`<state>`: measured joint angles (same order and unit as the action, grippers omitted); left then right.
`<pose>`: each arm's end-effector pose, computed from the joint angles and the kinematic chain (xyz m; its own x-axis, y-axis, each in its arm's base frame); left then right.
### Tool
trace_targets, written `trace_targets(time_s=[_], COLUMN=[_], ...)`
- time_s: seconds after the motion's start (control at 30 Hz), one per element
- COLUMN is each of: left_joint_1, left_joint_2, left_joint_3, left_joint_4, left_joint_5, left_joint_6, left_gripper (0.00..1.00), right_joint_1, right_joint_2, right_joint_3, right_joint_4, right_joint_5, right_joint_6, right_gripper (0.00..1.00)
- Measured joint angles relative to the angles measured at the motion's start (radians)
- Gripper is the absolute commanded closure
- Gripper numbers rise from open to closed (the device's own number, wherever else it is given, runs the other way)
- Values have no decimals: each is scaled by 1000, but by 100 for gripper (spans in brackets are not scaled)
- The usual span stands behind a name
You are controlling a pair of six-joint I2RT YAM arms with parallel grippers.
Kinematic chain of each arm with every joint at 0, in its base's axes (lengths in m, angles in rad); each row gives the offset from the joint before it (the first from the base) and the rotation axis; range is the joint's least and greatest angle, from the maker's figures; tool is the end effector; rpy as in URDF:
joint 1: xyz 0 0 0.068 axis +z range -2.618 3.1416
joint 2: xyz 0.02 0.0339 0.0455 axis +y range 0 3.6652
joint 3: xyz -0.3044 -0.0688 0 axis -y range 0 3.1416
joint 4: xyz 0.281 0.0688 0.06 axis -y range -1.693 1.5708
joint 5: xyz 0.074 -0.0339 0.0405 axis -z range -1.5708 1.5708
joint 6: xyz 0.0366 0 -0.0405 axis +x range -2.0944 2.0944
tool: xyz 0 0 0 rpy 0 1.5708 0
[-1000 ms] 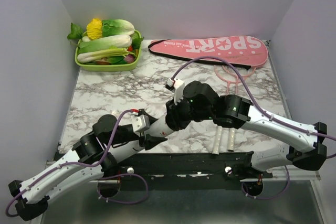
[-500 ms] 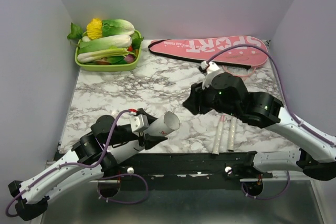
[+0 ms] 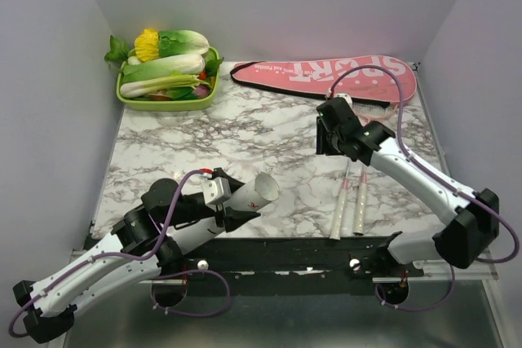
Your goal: Pack up the badminton gear
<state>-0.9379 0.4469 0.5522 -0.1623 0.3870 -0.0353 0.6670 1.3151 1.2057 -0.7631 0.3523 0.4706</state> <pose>0.0636 -0.1100 0.3281 -0.0679 0.0373 -0.9970 0.9678 0.2454 -0.0567 0.2424 0.1748 0.3540 -0.7206 -0.0257 -0.6929 -0.0893 0.9944 0.0559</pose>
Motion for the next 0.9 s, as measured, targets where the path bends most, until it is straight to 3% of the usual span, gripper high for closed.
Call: trace_targets(time_s=[0.37, 0.9], left_joint_1=[0, 0], left_joint_2=[11, 1], left_joint_3=[22, 37], left_joint_4=[-23, -52], left_joint_5=[-45, -107], left_joint_6=[-2, 2], left_gripper=[100, 100], right_joint_1=[-173, -229], right_joint_2=[354, 633], right_joint_3=[86, 212], right_joint_4=[81, 88], right_joint_5=[-1, -22], right_joint_6=[-28, -25], right_gripper=[47, 54])
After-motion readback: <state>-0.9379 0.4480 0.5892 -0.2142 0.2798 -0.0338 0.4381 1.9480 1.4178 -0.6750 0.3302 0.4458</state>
